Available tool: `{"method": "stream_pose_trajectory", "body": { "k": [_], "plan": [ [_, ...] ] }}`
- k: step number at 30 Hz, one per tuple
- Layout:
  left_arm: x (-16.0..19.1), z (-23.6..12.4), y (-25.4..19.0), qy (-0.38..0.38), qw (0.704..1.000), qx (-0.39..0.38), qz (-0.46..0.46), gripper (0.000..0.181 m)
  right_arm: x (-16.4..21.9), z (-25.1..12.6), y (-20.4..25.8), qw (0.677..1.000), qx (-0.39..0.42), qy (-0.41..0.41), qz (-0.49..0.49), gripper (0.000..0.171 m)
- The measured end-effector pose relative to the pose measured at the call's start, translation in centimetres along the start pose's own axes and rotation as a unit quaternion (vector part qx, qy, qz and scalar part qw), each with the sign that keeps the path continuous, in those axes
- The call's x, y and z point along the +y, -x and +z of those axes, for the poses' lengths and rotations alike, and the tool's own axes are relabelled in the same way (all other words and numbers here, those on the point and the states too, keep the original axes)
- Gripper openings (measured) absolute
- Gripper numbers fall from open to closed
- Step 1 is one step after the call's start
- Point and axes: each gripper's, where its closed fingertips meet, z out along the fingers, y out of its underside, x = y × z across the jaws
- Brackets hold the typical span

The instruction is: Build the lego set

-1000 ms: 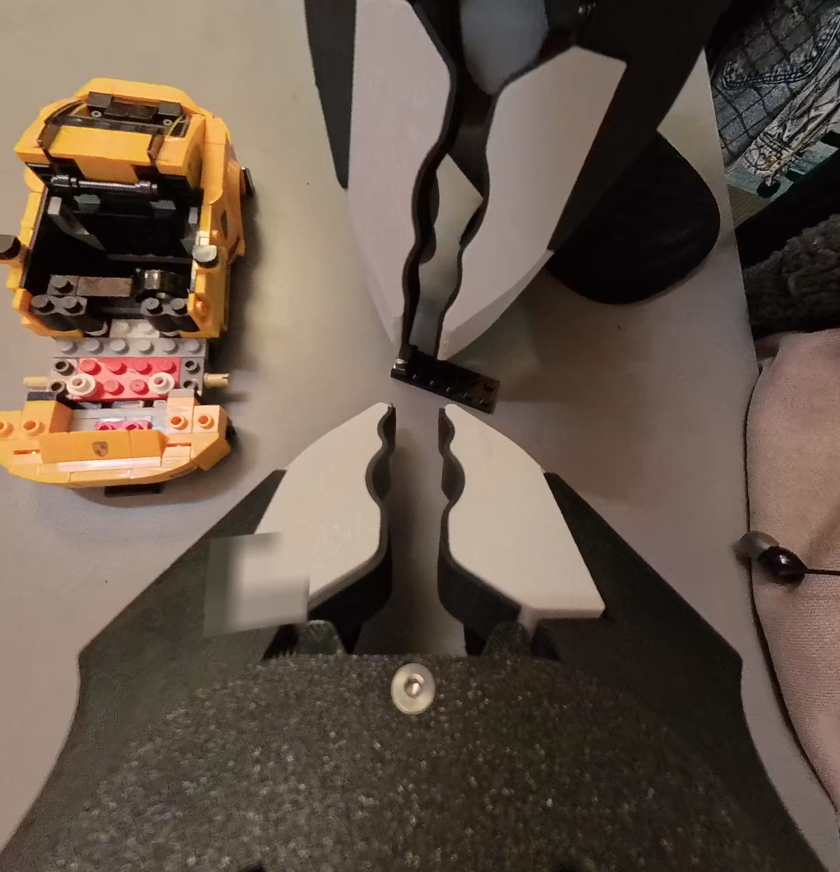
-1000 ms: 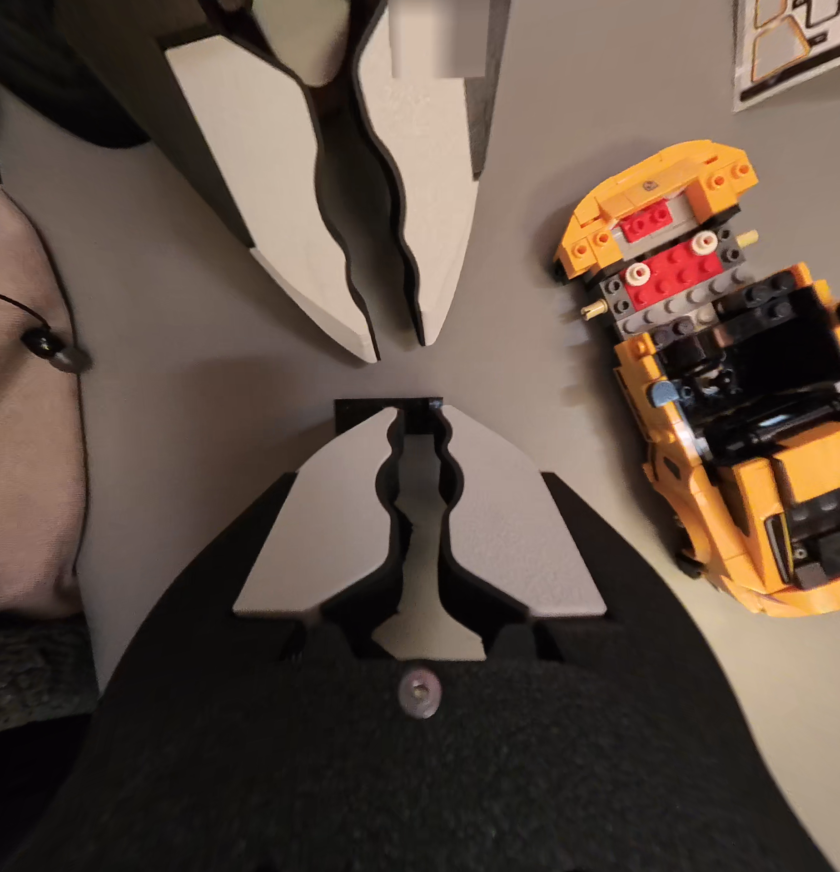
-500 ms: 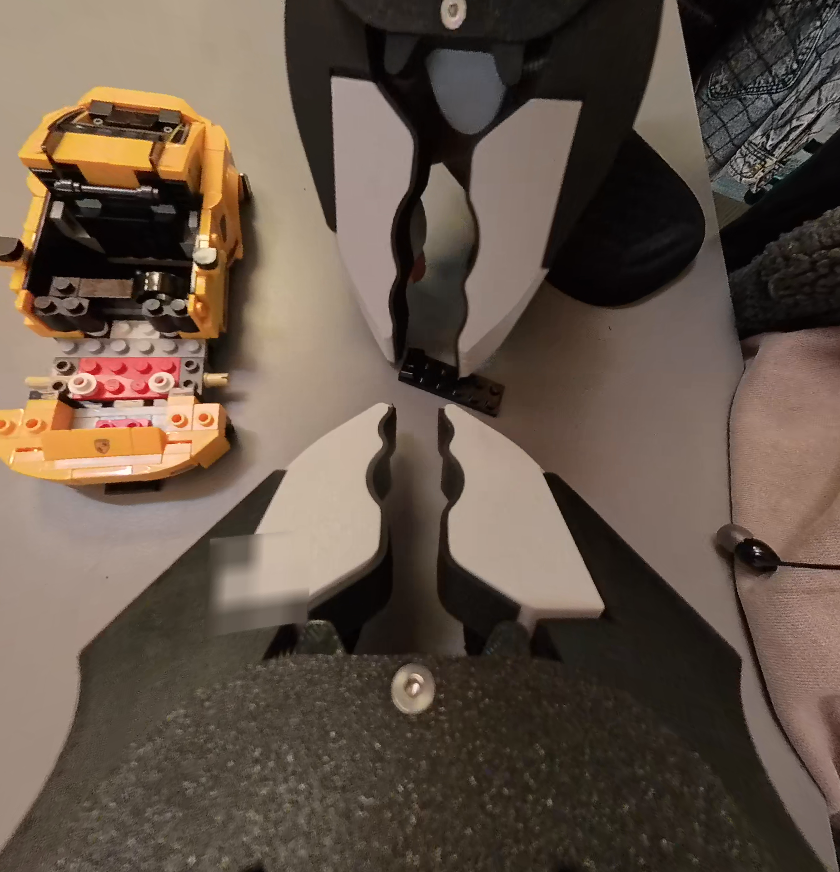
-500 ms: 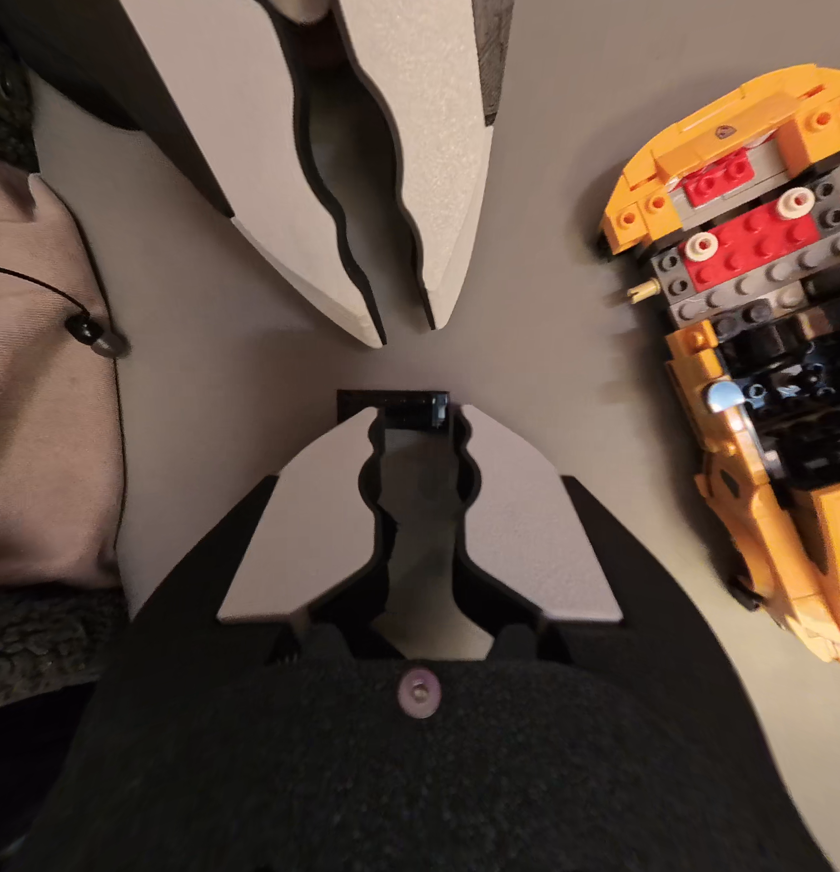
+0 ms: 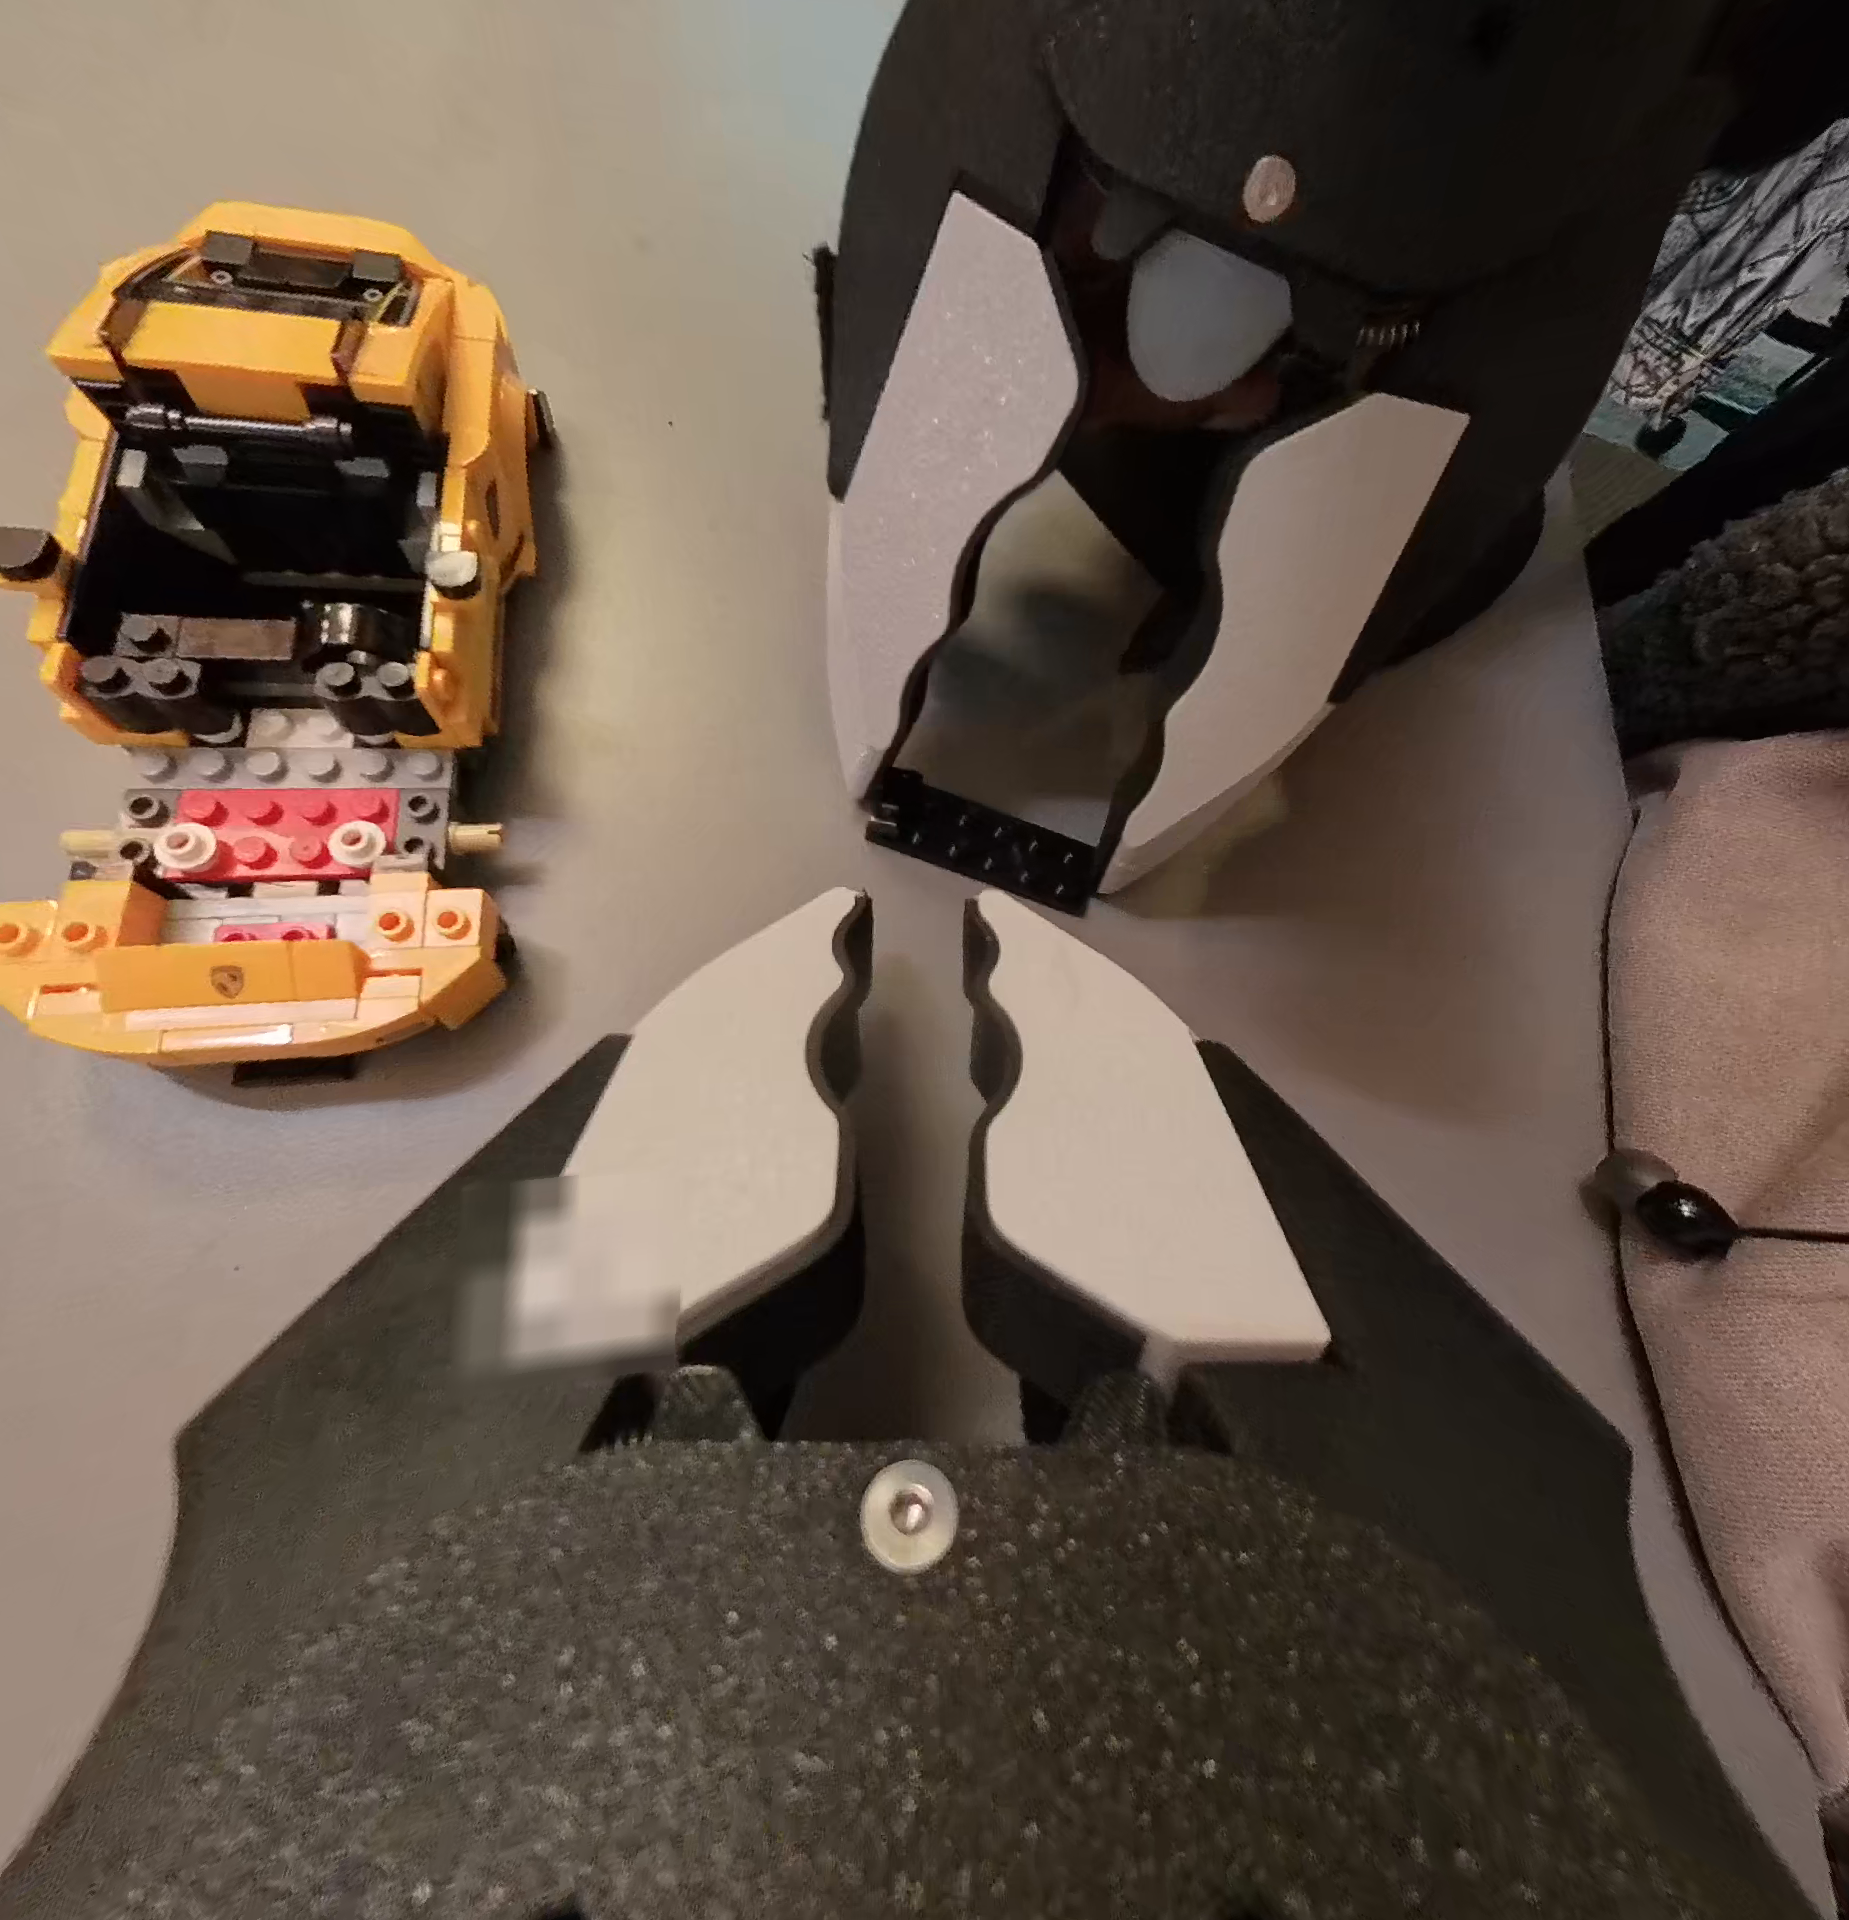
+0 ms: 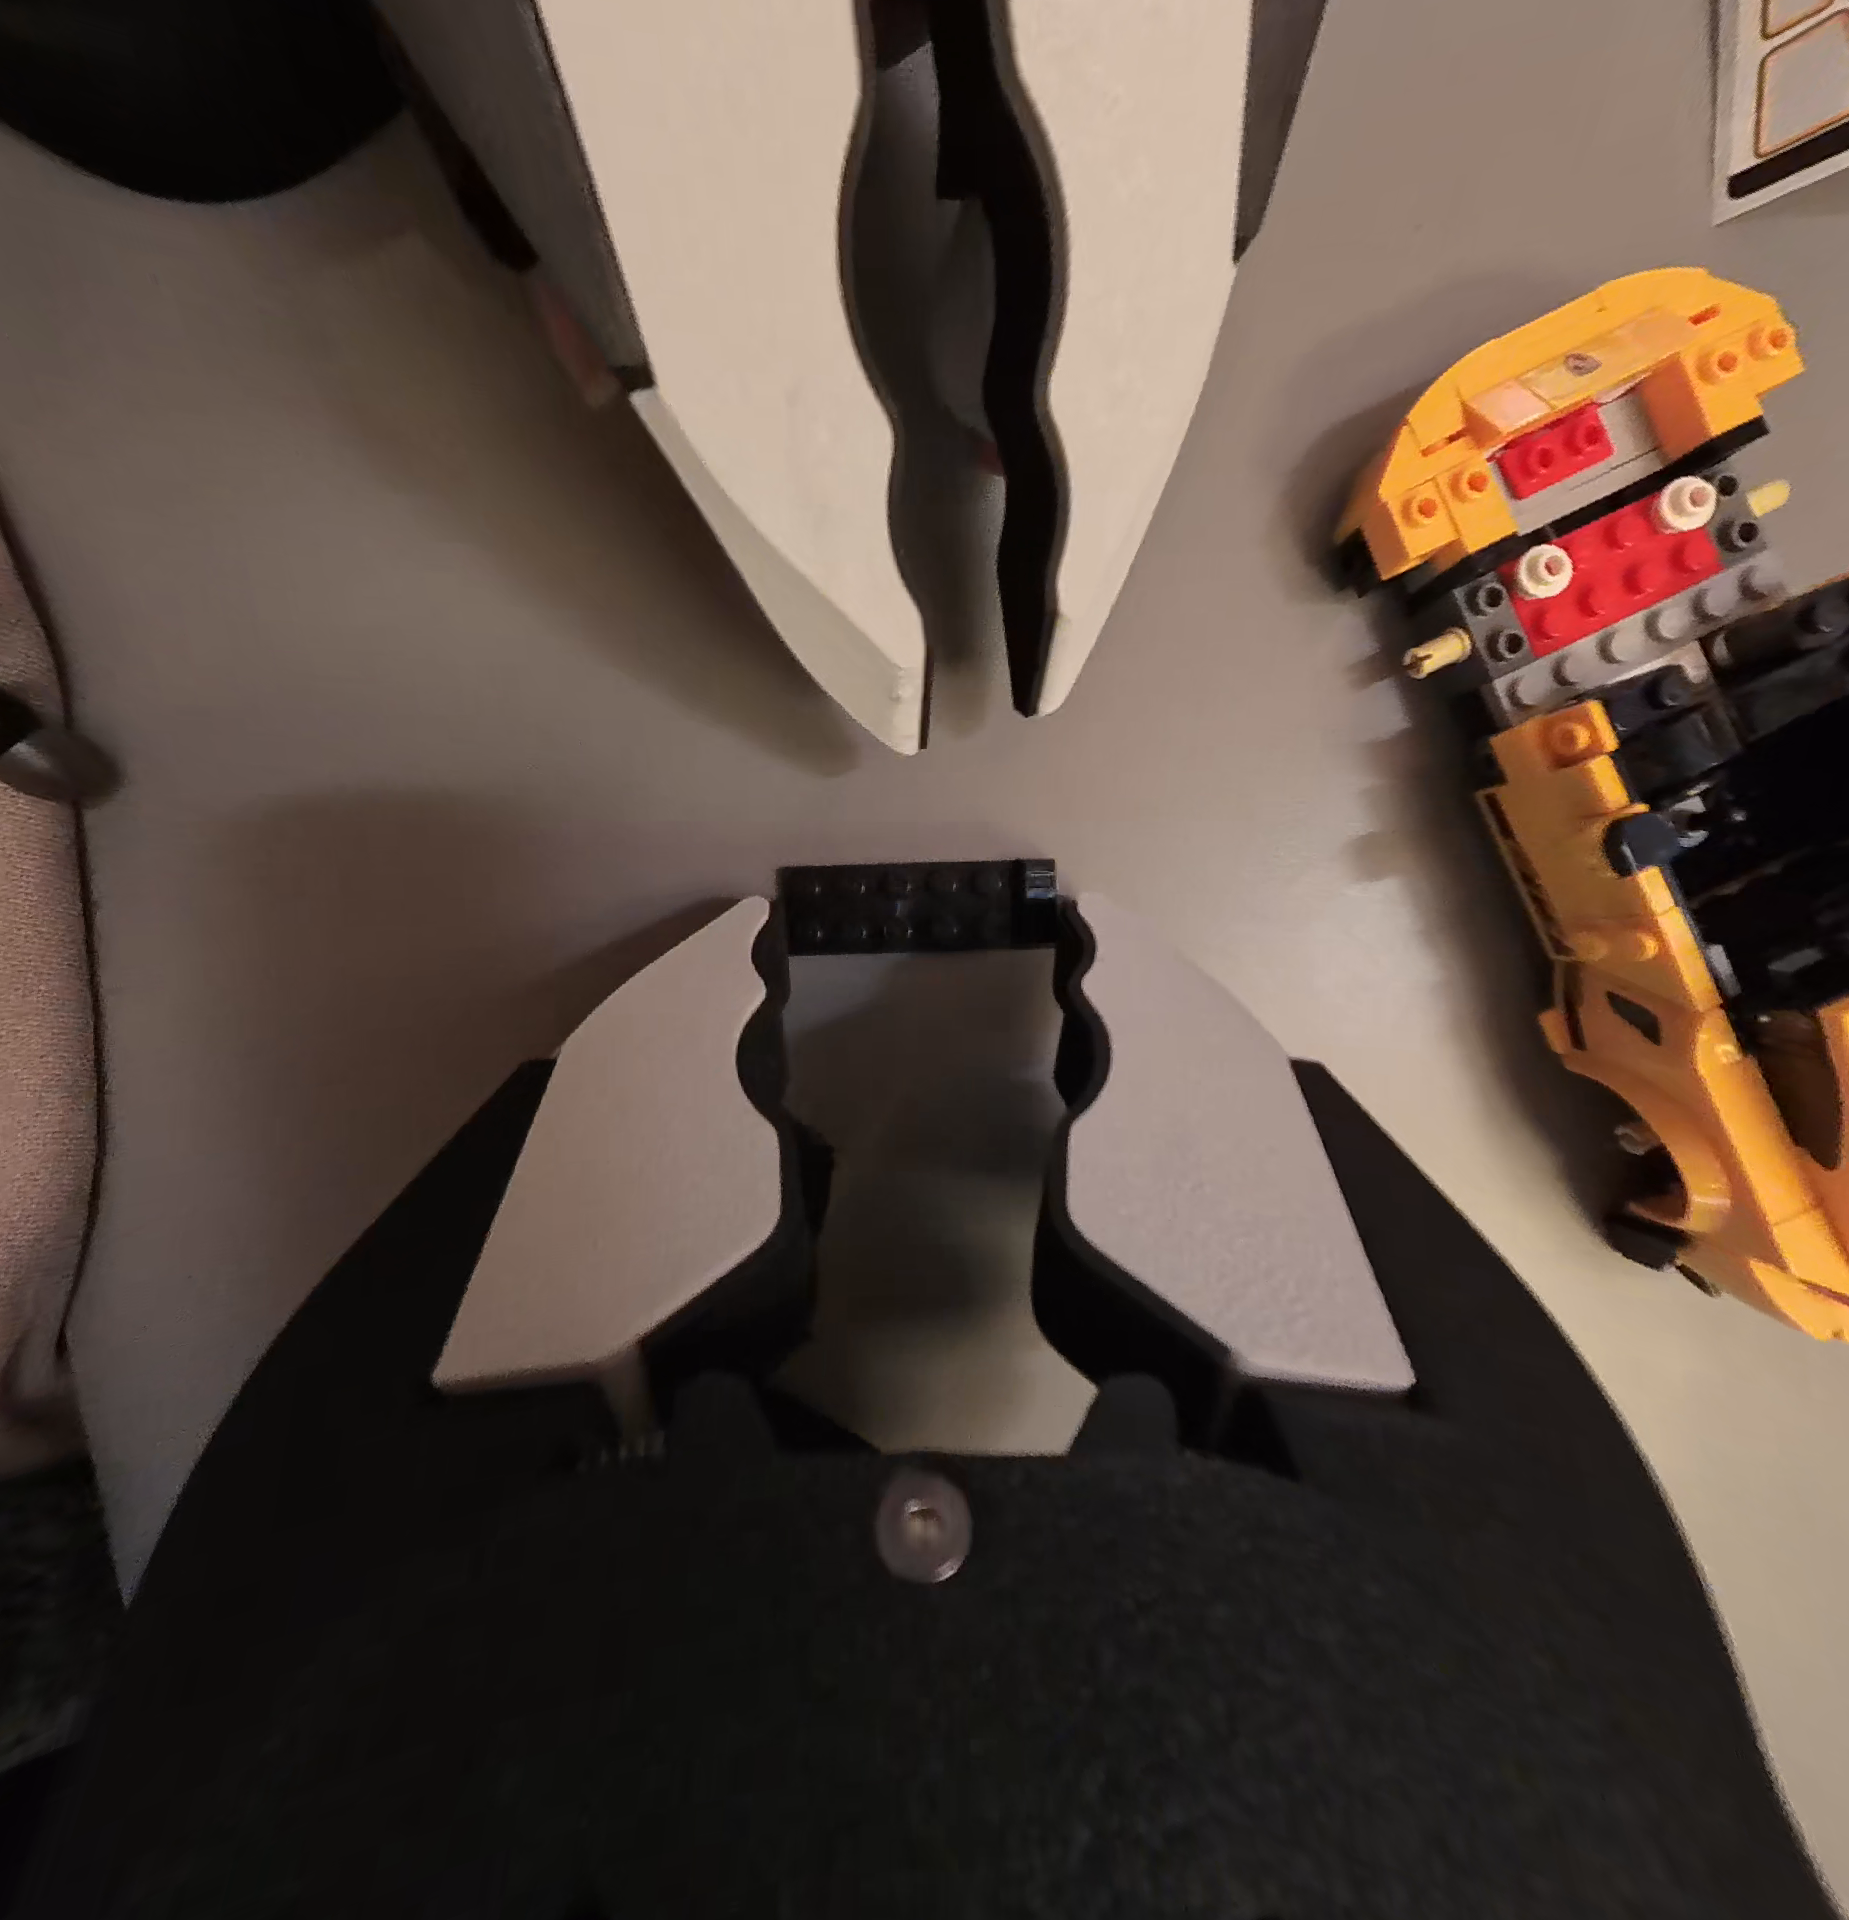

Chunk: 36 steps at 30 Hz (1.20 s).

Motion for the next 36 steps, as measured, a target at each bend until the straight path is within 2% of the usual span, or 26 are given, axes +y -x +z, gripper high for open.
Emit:
{"method": "stream_pose_trajectory", "body": {
  "k": [6,9,12,15,18,20,24,29,33,36],
  "plan": [
    [-0.3,-0.2,-0.3,-0.011,1.000,0.020,-0.021,0.017,-0.6,-0.6,0.3,1.000,-0.003,-0.028,-0.005,0.049],
    [-1.2,-0.6,-1.1,-0.045,0.994,0.067,-0.071,0.022,-1.8,-2.2,-0.3,0.998,0.023,-0.053,-0.025,0.049],
    [-3.3,-1.7,-1.9,-0.111,0.967,0.151,-0.171,0.027,-3.4,-4.0,-0.7,0.994,0.053,-0.078,-0.059,0.049],
    [-4.5,-2.2,-1.8,-0.149,0.934,0.198,-0.256,0.028,-4.9,-5.2,-0.6,0.988,0.079,-0.097,-0.094,0.049],
    [-5.4,-2.5,-2.7,-0.168,0.907,0.247,-0.299,0.020,-5.6,-5.5,-0.4,0.986,0.087,-0.099,-0.104,0.049],
    [-5.3,-2.3,-2.9,-0.163,0.902,0.252,-0.311,0.009,-5.8,-5.5,-0.3,0.987,0.083,-0.098,-0.102,0.049],
    [-5.2,-2.2,-2.8,-0.162,0.886,0.262,-0.346,0.008,-5.7,-5.4,-0.4,0.990,0.069,-0.102,-0.075,0.050],
    [-5.3,-2.3,-3.0,-0.163,0.890,0.261,-0.336,0.004,-6.1,-6.7,-0.6,0.985,-0.042,-0.160,0.047,0.053],
    [-5.0,-2.0,-3.5,-0.149,0.909,0.247,-0.301,0.004,-6.4,-7.4,-1.3,0.950,-0.151,-0.213,0.171,0.037],
    [-4.6,-1.7,-3.7,-0.131,0.937,0.211,-0.247,0.004,-6.5,-7.0,-0.5,0.930,-0.217,-0.217,0.201,0.028]
  ]
}}
